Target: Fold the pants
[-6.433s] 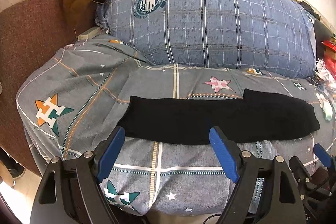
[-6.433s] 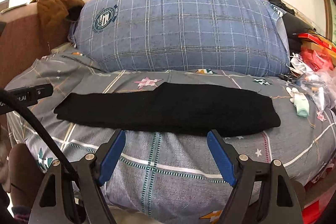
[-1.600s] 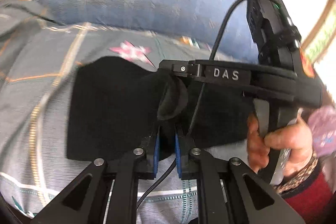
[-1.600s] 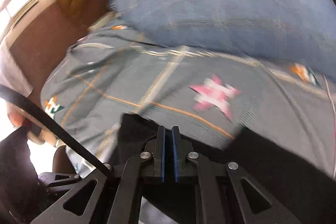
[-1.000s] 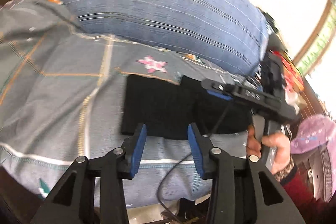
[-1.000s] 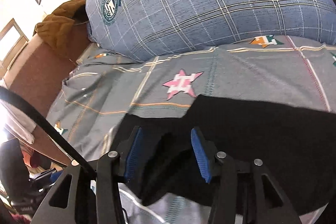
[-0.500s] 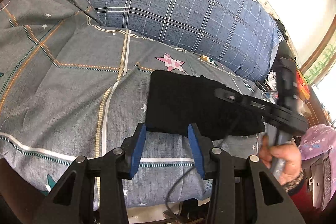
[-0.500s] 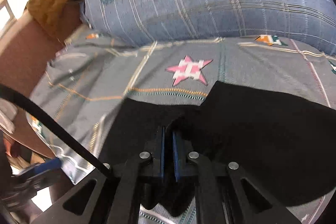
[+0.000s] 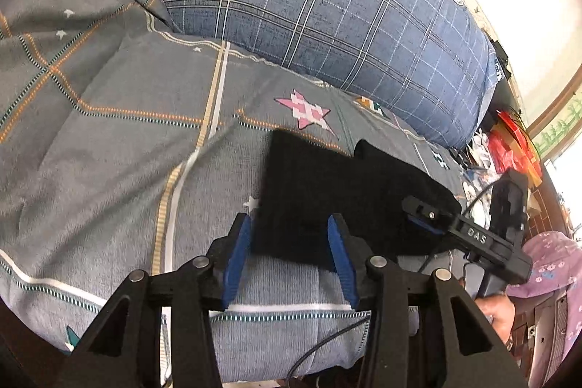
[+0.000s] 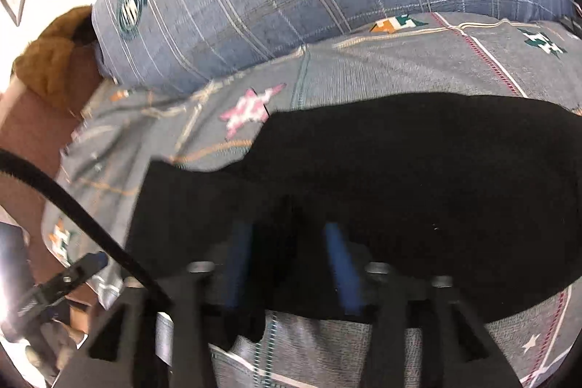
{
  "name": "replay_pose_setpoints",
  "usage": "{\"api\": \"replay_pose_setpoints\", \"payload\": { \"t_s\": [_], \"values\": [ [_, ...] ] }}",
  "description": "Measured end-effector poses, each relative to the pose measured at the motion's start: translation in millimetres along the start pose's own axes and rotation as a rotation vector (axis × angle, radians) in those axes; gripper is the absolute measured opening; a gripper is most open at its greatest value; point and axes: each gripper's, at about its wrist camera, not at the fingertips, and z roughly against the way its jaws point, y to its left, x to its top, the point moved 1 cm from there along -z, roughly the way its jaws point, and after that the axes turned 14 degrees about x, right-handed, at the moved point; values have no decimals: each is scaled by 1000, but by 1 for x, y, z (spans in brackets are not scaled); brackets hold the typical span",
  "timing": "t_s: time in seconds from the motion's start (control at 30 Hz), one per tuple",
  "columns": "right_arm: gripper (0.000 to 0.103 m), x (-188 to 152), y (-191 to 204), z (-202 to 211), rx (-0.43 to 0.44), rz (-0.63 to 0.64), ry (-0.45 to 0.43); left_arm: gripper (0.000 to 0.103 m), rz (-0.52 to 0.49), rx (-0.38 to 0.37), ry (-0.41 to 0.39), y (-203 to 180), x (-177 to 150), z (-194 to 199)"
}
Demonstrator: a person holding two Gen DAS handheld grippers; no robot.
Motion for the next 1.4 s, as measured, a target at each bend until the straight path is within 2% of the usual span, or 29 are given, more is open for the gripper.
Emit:
{"api": "replay_pose_setpoints", "payload": {
  "t_s": [0.1, 0.23, 0.37, 0.43, 0.47, 0.57, 0.6, 0.63, 0.67, 0.83, 0.9, 1.0, 1.1, 1.17, 1.27, 1.4],
  "values": [
    [64, -2, 6, -10, 37, 6, 14, 45, 11, 2, -2, 2, 1, 0],
    [64, -5, 19, -32, 29, 31, 67, 46, 9, 8, -1, 4, -1, 3],
    [64, -5, 30, -37, 110, -15, 40, 46, 14, 8, -12, 11, -4, 8],
    [68, -5, 30, -36, 136, -46, 18, 46, 25, 6, -11, 16, -6, 8],
    [74, -6, 31, -37, 136, -57, 13, 46, 31, 5, -9, 18, -7, 8],
    [76, -10, 36, -52, 68, -41, 35, 46, 53, 2, -5, 24, -10, 7],
    [66, -12, 40, -59, 36, -13, 49, 46, 58, 1, -3, 25, -10, 7],
    [49, -14, 45, -65, -7, 19, 65, 46, 62, 2, -3, 27, -11, 7],
    [15, -13, 49, -71, -36, 43, 85, 46, 65, 3, -4, 29, -12, 8],
    [13, 8, 79, -60, -48, 158, 41, 46, 55, 28, -16, 33, -14, 12],
    [13, 18, 81, -54, -37, 161, 23, 46, 64, 26, -16, 35, -14, 12],
    [13, 22, 66, -50, -64, 134, 14, 46, 60, 29, -15, 35, -14, 12],
    [13, 20, 31, -46, -127, 66, 10, 47, 58, 34, -14, 34, -14, 11],
    [13, 15, 18, -44, -124, 41, 17, 48, 64, 33, -5, 33, -13, 7],
    [13, 10, 18, -41, -122, 61, 18, 48, 63, 27, 9, 27, -9, 3],
    [13, 8, 28, -42, -138, 100, 27, 48, 7, 21, -27, -2, 8, 0]
  ]
}}
